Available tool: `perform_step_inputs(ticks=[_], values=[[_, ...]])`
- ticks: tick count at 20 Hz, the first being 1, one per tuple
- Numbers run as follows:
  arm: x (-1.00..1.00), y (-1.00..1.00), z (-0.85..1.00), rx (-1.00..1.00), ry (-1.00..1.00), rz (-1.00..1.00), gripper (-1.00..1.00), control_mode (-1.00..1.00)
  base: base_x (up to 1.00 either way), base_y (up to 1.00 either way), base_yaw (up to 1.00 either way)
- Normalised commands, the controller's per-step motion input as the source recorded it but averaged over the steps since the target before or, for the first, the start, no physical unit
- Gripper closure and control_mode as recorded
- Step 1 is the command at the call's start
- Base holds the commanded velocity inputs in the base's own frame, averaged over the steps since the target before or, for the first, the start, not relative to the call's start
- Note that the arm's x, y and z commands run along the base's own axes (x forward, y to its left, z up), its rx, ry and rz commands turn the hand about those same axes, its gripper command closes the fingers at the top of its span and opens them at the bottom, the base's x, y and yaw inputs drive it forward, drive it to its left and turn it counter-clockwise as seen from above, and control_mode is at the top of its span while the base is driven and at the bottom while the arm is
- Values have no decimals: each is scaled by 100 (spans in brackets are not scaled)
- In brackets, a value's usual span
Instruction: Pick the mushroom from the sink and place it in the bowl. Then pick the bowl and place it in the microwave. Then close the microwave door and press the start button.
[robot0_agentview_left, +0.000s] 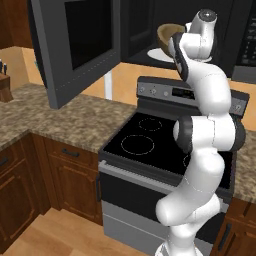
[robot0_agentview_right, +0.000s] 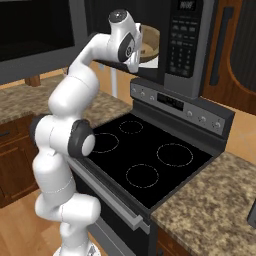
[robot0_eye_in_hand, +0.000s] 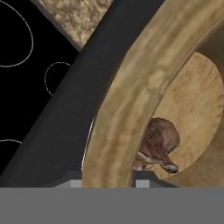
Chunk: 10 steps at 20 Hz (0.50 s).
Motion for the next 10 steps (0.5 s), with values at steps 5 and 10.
perform_step_inputs(ticks=[5, 10], values=[[0, 3, -31, -4, 2, 0, -100, -100, 0, 0, 0], [0, 4, -30, -6, -21, 0, -100, -100, 0, 0, 0]])
